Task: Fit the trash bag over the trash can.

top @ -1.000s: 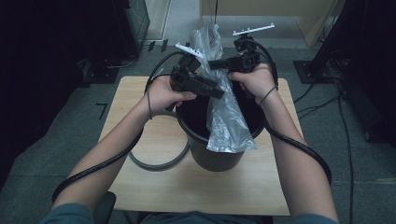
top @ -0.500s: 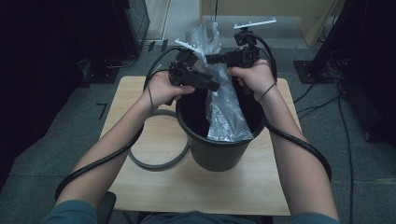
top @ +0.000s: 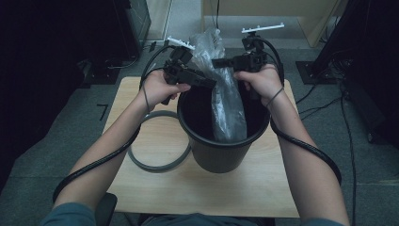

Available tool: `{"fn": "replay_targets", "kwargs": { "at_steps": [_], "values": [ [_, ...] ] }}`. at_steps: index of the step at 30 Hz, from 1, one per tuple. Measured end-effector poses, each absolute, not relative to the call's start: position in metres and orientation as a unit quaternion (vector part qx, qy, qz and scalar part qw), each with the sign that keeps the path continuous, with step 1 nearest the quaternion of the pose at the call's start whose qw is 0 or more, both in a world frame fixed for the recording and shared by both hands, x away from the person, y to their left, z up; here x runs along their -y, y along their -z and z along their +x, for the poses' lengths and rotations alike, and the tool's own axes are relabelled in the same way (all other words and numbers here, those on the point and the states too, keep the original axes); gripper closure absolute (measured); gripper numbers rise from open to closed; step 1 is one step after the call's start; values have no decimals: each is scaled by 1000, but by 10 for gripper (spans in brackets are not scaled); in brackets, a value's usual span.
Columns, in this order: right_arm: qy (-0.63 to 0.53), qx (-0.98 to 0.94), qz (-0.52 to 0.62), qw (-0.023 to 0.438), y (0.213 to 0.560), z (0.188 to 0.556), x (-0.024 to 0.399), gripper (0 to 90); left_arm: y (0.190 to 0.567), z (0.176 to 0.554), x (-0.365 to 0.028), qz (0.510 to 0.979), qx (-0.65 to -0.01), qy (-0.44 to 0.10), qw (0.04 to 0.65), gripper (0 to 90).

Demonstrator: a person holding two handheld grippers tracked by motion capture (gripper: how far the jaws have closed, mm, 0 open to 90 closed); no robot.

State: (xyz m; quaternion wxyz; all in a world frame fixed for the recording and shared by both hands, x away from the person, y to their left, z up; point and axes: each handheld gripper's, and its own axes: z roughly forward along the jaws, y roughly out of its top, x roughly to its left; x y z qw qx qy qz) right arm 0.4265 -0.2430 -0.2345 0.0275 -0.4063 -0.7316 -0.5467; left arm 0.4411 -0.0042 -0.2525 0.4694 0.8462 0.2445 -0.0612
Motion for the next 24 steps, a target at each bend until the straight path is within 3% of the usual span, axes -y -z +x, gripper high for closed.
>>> {"fn": "replay_targets", "kwargs": {
  "at_steps": [8, 11, 13, 16, 24],
  "values": [
    [533, 740, -408, 39, 244, 412, 259, 845, 245, 436, -18, 839, -246, 51, 483, 385],
    [525, 748, -403, 37, 244, 407, 260, 792, 244, 435, -23, 838, -248, 48, 483, 384],
    [512, 763, -393, 30, 247, 397, 261, 664, 243, 435, -27, 839, -250, 40, 482, 382],
    [499, 773, -392, 19, 249, 389, 264, 594, 245, 436, -30, 837, -255, 40, 483, 381],
    [502, 767, -398, -1, 254, 388, 278, 571, 247, 438, -31, 836, -257, 40, 482, 377]
  ]
}}
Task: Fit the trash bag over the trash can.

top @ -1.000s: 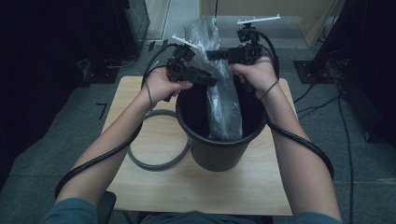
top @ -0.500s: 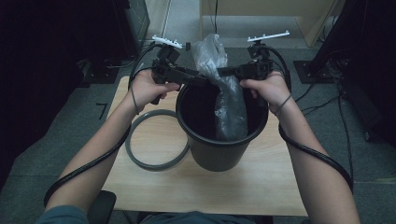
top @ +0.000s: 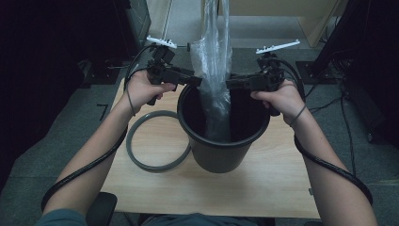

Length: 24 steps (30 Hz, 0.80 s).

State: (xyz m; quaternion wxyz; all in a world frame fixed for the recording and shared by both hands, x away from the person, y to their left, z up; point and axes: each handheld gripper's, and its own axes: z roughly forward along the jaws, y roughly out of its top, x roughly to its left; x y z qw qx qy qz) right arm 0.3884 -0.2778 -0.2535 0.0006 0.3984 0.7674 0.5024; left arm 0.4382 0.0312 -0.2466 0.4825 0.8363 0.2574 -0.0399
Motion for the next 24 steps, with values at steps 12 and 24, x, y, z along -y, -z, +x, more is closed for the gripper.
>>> {"fn": "replay_targets", "kwargs": {
  "at_steps": [12, 24],
  "values": [
    [-515, -756, 404, 9, 255, 398, 282, 600, 248, 443, -38, 831, -267, 29, 486, 370],
    [-519, -756, 399, 14, 251, 414, 262, 590, 254, 457, -27, 820, -269, 41, 504, 354]
  ]
}}
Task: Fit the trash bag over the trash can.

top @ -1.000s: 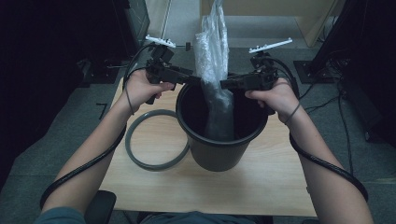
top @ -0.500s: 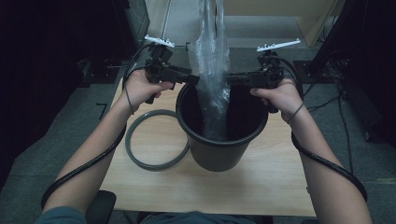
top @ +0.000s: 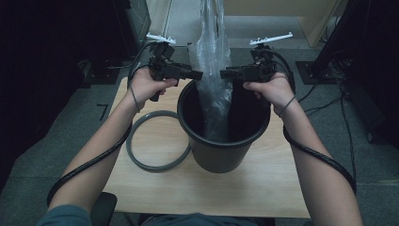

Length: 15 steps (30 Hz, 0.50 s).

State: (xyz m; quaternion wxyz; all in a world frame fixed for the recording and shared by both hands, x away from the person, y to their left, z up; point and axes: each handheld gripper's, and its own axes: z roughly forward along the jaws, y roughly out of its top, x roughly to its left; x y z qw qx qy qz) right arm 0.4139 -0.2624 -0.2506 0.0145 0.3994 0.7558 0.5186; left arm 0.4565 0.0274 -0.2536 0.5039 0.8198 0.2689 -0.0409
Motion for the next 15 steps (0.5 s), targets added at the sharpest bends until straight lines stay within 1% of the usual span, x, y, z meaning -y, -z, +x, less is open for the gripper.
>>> {"fn": "replay_targets", "kwargs": {
  "at_steps": [3, 5, 8, 9, 10, 11, 12, 14, 15],
  "values": [
    [-517, -755, 402, 15, 253, 419, 257, 593, 255, 456, -21, 823, -265, 39, 501, 354],
    [-515, -756, 404, 17, 254, 421, 254, 615, 256, 455, -18, 825, -261, 37, 500, 358],
    [-511, -756, 409, 22, 255, 423, 250, 696, 258, 455, -15, 827, -259, 24, 499, 378],
    [-510, -757, 409, 23, 256, 423, 249, 742, 258, 455, -15, 827, -259, 24, 499, 384],
    [-507, -758, 410, 23, 256, 423, 249, 768, 260, 456, -14, 826, -270, 35, 493, 402],
    [-505, -759, 410, 25, 256, 423, 248, 805, 261, 456, -14, 828, -271, 34, 490, 441],
    [-501, -762, 409, 25, 256, 423, 247, 847, 261, 456, -15, 829, -271, 30, 488, 458],
    [-495, -766, 409, 22, 256, 423, 245, 894, 261, 457, -16, 831, -275, 27, 484, 515],
    [-491, -768, 410, 22, 256, 422, 245, 900, 260, 457, -17, 830, -277, 24, 483, 540]
  ]
}}
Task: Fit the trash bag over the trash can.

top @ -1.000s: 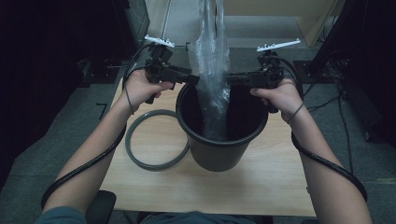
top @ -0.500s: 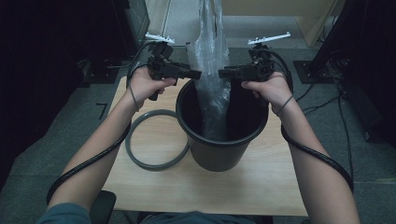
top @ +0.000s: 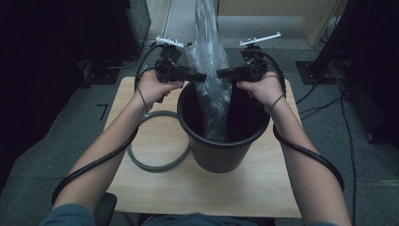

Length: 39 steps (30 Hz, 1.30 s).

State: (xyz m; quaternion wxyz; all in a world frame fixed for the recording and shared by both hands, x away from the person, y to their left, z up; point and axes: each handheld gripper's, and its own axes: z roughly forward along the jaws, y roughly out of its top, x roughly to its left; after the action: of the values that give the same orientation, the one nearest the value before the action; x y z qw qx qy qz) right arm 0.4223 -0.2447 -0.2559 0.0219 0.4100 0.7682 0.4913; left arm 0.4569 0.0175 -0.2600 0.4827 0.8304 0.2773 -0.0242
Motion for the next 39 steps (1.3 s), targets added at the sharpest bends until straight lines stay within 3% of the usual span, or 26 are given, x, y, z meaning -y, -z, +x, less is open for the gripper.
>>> {"fn": "replay_targets", "kwargs": {
  "at_steps": [3, 12, 39],
  "values": [
    [-489, -769, 412, 20, 255, 421, 245, 900, 258, 457, -21, 830, -279, 23, 483, 673],
    [-494, -761, 420, 14, 250, 407, 264, 900, 253, 453, -35, 824, -309, 68, 469, 886],
    [-504, -739, 446, 28, 260, 359, 336, 900, 251, 441, -84, 811, -307, 70, 493, 893]
  ]
}}
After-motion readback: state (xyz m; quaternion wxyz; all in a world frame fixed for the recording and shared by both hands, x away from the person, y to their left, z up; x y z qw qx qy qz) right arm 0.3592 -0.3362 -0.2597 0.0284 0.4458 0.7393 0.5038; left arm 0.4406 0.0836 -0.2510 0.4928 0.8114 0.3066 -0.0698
